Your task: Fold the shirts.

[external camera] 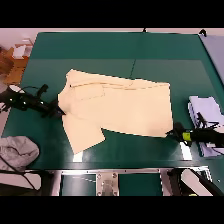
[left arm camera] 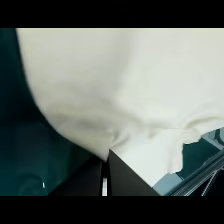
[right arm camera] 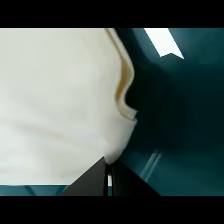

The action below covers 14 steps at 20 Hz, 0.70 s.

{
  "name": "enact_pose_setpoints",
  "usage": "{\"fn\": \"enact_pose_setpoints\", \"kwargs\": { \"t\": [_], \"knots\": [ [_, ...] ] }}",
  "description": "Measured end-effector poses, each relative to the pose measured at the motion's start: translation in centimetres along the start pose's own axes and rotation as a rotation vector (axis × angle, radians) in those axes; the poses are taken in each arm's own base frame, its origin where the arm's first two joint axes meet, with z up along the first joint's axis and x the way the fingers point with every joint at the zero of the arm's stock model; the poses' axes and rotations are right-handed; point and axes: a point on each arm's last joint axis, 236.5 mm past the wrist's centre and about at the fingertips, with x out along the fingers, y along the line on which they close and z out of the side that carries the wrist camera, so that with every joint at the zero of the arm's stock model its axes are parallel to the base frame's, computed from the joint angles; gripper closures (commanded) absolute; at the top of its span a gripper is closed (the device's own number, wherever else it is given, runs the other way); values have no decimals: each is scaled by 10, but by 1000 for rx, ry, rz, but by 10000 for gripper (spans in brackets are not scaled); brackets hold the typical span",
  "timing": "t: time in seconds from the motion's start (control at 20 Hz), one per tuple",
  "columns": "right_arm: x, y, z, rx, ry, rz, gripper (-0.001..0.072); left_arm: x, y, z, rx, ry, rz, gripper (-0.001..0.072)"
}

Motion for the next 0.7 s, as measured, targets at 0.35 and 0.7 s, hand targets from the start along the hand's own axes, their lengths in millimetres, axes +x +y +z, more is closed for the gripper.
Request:
{"fn": "enact_pose_setpoints", "kwargs": {
  "t": [0.35, 0.7],
  "knots": [
    [-213, 187, 99, -420, -533, 222, 696, -212, -201, 16, 497, -656, -34, 686],
    [-481, 334, -6, -880, -1246, 258, 696, -443, -403, -179, 1054, -1455, 76, 685]
  ]
}}
